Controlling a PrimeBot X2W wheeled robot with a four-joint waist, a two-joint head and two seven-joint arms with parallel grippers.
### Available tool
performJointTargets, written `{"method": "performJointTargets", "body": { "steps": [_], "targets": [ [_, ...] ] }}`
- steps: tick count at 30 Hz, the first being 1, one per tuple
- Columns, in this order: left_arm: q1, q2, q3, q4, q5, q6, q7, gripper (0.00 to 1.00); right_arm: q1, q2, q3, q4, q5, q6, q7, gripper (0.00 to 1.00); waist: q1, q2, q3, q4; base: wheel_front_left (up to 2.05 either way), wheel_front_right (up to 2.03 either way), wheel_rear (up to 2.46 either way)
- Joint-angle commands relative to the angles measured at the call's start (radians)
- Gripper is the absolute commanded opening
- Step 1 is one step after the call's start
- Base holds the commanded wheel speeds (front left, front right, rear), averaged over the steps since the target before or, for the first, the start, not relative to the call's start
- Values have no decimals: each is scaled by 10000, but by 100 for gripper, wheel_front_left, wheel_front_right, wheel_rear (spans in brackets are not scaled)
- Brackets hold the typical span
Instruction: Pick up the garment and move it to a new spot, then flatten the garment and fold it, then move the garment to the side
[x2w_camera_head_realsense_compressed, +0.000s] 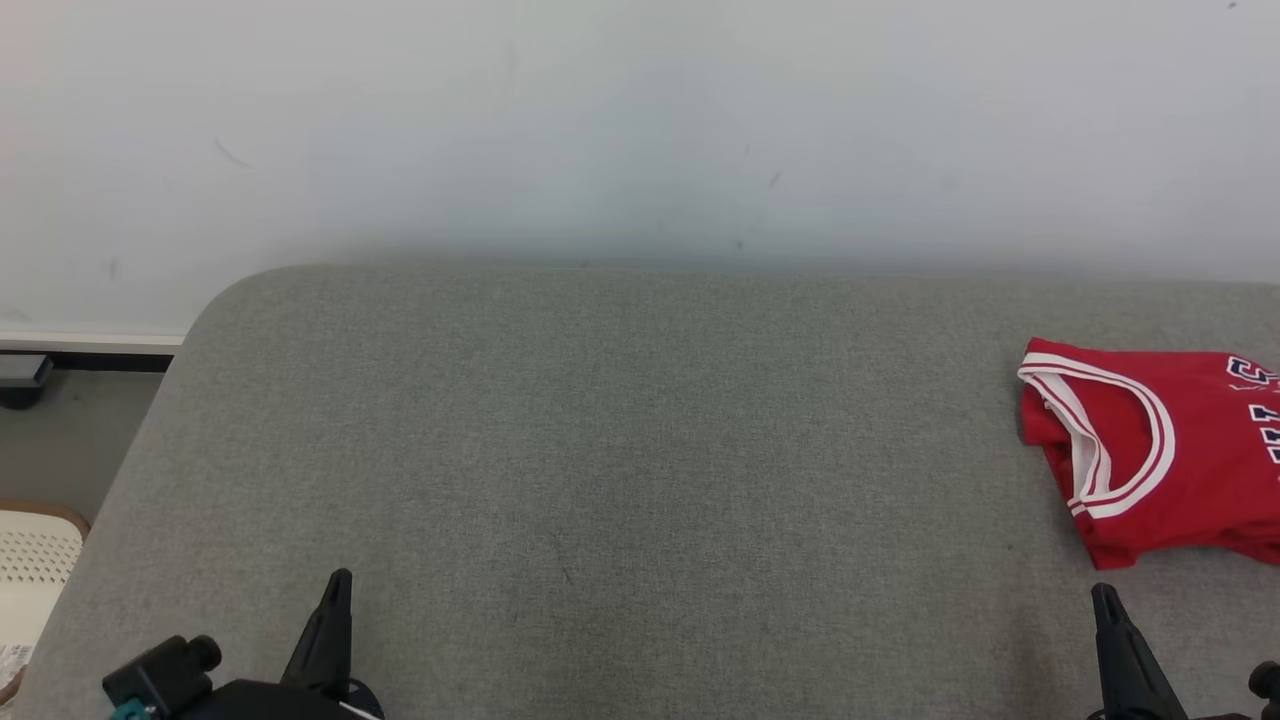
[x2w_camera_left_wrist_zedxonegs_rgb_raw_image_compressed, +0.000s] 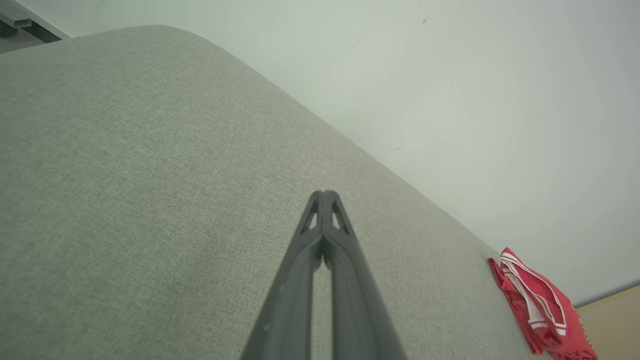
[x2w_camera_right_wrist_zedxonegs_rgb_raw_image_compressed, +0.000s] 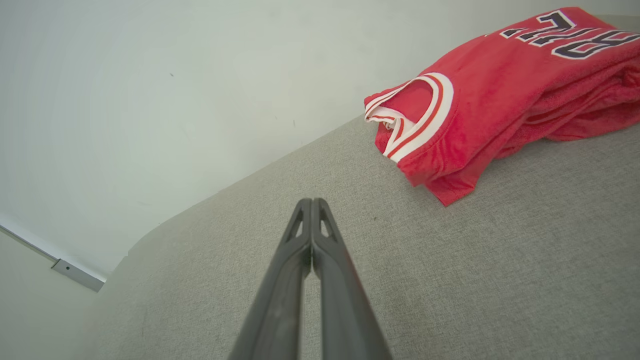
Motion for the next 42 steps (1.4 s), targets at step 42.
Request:
{"method": "performJointTargets", "body": {
  "steps": [42],
  "targets": [
    [-1170,-590,1232,582,-4481,-775,1081,0,-1459,-141,-398,689,5247,-5,1027,0,0,-1,176,-345,0,0,0]
  ]
}}
